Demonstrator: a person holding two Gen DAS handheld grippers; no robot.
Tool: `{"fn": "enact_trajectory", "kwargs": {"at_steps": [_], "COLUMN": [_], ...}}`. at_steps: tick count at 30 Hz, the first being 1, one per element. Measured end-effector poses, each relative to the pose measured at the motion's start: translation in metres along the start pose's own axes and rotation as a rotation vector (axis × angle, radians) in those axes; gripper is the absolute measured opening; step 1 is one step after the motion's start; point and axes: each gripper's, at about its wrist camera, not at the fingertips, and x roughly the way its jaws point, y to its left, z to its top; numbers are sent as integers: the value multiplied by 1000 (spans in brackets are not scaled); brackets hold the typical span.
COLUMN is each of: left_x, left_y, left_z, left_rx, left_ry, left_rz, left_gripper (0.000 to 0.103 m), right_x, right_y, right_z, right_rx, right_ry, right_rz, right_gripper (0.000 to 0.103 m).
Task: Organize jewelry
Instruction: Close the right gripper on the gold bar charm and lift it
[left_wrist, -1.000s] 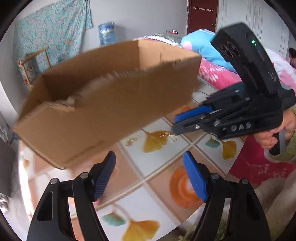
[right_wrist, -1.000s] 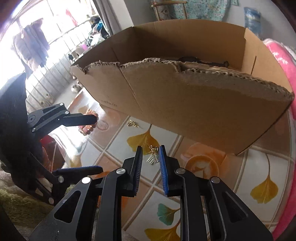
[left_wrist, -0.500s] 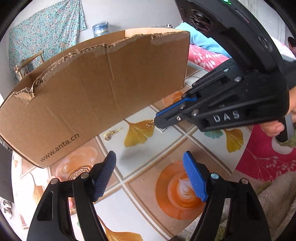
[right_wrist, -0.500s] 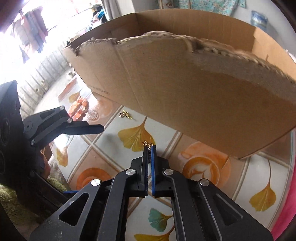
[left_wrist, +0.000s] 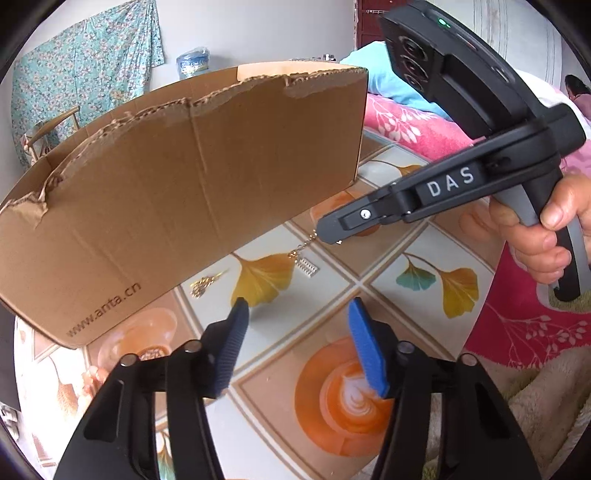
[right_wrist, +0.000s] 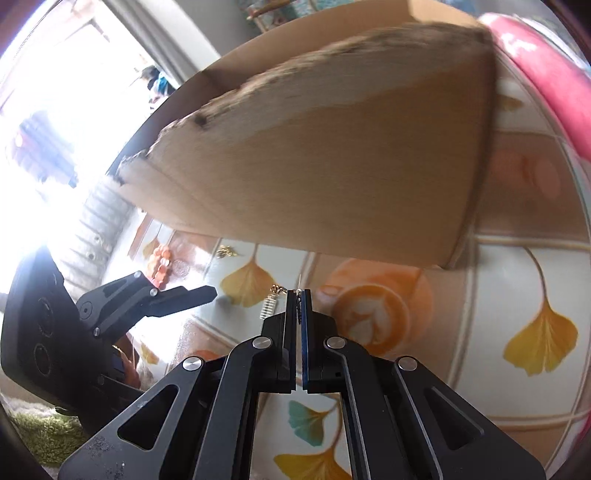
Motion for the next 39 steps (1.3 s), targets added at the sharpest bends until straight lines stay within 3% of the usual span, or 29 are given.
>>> {"fn": "enact_trajectory", "kwargs": {"at_steps": [11,18,31,39], "left_x": [15,22,24,22], "left_y": [9,5,-8,-12], "left_z": [21,30,35,33], "left_rx": [-32,21,128,144], "left_ry": [4,17,41,37], "left_rz": [-39,-27,-28,-17], "left_gripper": [25,23,5,4], "right_x": [-19,-26,-34,-33], "right_y": [-27,-35,-47,-44], "right_z": [-19,-24,-25,-27], "right_rx": [93,99,117,118], "right_ry": [-29,-44,-63,-75], "right_rz": [22,43,71,60], "right_gripper": [0,0,0,0]}}
